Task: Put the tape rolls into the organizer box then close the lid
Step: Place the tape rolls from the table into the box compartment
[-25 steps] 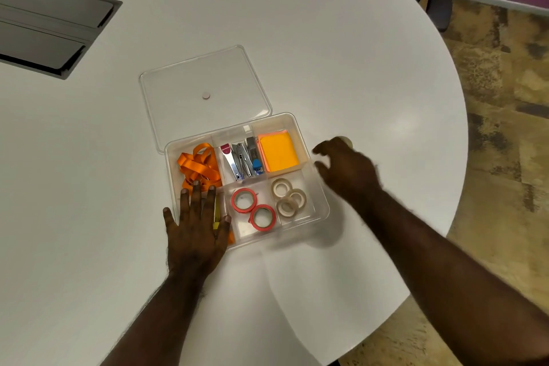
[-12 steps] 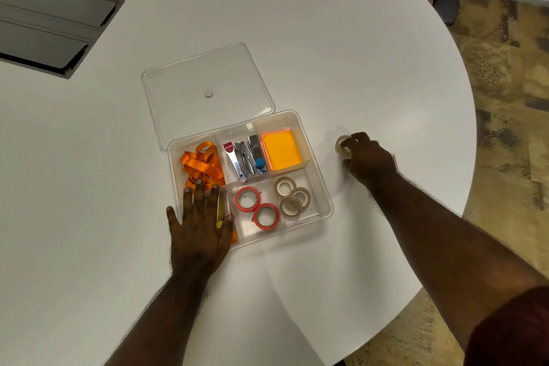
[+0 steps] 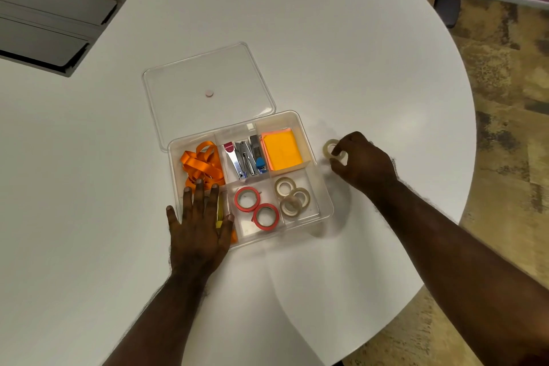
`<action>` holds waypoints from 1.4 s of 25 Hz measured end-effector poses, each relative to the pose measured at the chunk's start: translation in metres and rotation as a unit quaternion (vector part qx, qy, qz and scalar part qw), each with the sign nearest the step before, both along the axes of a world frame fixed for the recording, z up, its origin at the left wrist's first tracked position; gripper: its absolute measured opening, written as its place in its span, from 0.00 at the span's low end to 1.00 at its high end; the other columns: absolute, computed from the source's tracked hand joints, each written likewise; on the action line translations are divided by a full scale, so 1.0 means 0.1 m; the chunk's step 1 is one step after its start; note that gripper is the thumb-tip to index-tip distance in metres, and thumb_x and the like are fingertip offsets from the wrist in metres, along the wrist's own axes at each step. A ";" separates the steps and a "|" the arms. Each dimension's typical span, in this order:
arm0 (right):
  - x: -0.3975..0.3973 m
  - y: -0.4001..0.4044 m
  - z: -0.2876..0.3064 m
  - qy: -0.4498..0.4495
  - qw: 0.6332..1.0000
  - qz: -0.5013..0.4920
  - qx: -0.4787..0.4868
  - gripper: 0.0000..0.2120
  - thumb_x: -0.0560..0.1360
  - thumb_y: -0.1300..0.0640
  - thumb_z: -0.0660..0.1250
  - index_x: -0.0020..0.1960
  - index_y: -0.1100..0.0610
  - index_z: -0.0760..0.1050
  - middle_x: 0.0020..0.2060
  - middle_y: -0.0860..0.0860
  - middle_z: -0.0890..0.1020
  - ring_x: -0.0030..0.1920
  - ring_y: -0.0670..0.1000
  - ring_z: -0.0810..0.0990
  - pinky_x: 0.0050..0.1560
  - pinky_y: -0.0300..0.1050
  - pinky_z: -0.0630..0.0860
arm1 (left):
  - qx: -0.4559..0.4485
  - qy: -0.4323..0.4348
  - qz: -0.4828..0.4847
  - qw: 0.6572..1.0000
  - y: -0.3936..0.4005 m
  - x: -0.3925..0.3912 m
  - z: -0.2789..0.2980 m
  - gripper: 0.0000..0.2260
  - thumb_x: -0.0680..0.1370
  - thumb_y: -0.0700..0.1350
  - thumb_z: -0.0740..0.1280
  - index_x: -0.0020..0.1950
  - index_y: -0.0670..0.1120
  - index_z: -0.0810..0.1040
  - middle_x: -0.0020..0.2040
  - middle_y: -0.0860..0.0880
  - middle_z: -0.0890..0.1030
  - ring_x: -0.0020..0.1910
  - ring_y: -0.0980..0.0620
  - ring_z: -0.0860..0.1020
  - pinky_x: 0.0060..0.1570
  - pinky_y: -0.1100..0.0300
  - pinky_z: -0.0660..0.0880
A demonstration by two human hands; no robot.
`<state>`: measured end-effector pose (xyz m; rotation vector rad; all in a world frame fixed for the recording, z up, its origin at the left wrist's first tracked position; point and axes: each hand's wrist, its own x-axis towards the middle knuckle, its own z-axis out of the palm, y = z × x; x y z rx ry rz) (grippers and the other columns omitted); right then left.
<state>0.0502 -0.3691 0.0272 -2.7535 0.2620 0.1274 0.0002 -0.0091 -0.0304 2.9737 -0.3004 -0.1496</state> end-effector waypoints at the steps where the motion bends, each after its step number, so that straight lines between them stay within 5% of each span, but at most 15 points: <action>1: -0.02 0.07 0.11 -0.013 0.999 0.030 0.026 0.11 0.70 0.47 0.71 0.50 0.49 0.77 0.54 0.48 0.77 0.42 0.52 0.80 0.40 0.44 0.75 | 0.000 0.000 0.000 1.000 0.00 0.00 0.00 0.32 0.80 0.62 0.51 0.81 0.48 0.54 0.81 0.45 0.54 0.80 0.41 0.51 0.72 0.29 0.53; 6: -0.28 0.50 0.39 0.027 0.980 0.188 -0.059 0.11 0.69 0.44 0.73 0.48 0.47 0.78 0.52 0.47 0.78 0.40 0.52 0.82 0.39 0.42 0.72 | 0.000 0.001 0.003 1.000 -0.01 -0.01 0.01 0.32 0.80 0.62 0.51 0.81 0.48 0.54 0.81 0.45 0.54 0.80 0.41 0.51 0.72 0.29 0.53; 13: -0.48 0.81 0.15 0.104 0.956 0.191 -0.199 0.07 0.70 0.54 0.73 0.47 0.56 0.80 0.46 0.54 0.80 0.38 0.57 0.83 0.33 0.42 0.68 | 0.003 0.002 0.002 1.000 -0.02 0.00 0.02 0.32 0.80 0.62 0.51 0.81 0.47 0.55 0.81 0.44 0.54 0.80 0.41 0.52 0.72 0.29 0.53; 19: -0.31 0.78 0.30 0.097 0.971 0.170 -0.140 0.16 0.73 0.46 0.69 0.55 0.55 0.77 0.53 0.54 0.79 0.46 0.58 0.83 0.41 0.45 0.74 | 0.004 0.020 0.009 1.000 -0.02 0.01 0.04 0.33 0.80 0.64 0.46 0.81 0.48 0.55 0.81 0.44 0.55 0.79 0.41 0.53 0.73 0.29 0.53; 23: -0.18 0.81 0.19 0.063 0.989 0.124 -0.055 0.11 0.77 0.52 0.65 0.58 0.53 0.77 0.55 0.52 0.81 0.49 0.56 0.83 0.47 0.47 0.77 | 0.000 0.018 0.008 1.000 -0.02 0.01 0.03 0.32 0.80 0.63 0.47 0.81 0.48 0.55 0.81 0.44 0.56 0.79 0.40 0.54 0.72 0.29 0.53; 35: -0.09 1.05 -0.07 0.153 0.985 0.037 0.071 0.14 0.74 0.59 0.67 0.59 0.58 0.73 0.51 0.55 0.83 0.47 0.56 0.82 0.47 0.48 0.79 | -0.003 0.015 0.009 1.000 0.00 -0.01 0.04 0.32 0.80 0.63 0.48 0.81 0.48 0.55 0.81 0.44 0.55 0.80 0.41 0.53 0.72 0.29 0.54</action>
